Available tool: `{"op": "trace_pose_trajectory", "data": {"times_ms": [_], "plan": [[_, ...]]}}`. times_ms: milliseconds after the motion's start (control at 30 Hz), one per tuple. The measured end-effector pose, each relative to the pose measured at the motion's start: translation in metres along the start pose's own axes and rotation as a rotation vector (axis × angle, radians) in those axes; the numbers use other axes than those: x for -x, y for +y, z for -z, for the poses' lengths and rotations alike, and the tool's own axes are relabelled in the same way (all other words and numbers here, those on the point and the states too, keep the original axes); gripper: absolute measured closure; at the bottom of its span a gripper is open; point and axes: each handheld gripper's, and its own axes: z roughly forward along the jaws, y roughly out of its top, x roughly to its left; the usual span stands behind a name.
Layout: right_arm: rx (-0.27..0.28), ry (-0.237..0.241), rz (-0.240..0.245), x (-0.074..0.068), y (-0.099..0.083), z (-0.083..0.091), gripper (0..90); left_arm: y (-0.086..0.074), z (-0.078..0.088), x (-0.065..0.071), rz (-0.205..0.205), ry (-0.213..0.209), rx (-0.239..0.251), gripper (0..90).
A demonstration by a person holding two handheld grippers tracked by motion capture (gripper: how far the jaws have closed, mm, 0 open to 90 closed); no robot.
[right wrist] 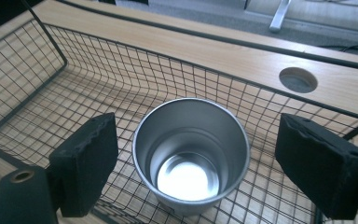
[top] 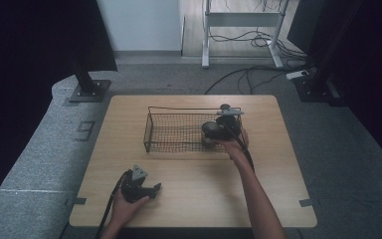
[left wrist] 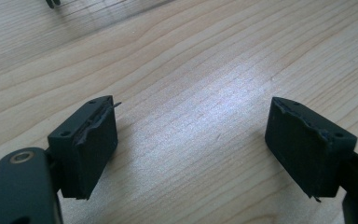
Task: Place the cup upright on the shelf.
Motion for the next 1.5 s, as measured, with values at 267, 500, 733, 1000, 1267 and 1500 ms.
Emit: {"op": "trace_pose_trajectory", "data": {"times_ms": [267, 500, 733, 1000, 1267, 1500], "plan": [[0.066, 0.037, -0.014, 0.003, -0.010, 0.031, 14.6, 0.000, 0.000, 0.000, 0.001, 0.001, 0.000, 17.0], [0.112, 0.069, -0.006, 0.004, -0.025, 0.057, 15.9, 0.000, 0.000, 0.000, -0.001, 0.002, -0.001, 17.0], [0.130, 0.075, -0.008, 0.010, -0.050, 0.076, 15.9, 0.000, 0.000, 0.000, -0.001, 0.001, -0.001, 17.0], [0.135, 0.078, -0.022, 0.020, -0.087, 0.094, 16.8, 0.000, 0.000, 0.000, -0.001, 0.001, 0.000, 17.0], [0.114, 0.073, -0.042, 0.030, -0.122, 0.103, 17.2, 0.000, 0.000, 0.000, 0.000, 0.001, 0.001, 17.1], [0.111, 0.071, -0.037, 0.030, -0.128, 0.101, 17.1, 0.000, 0.000, 0.000, 0.000, 0.001, 0.001, 17.1]]}}
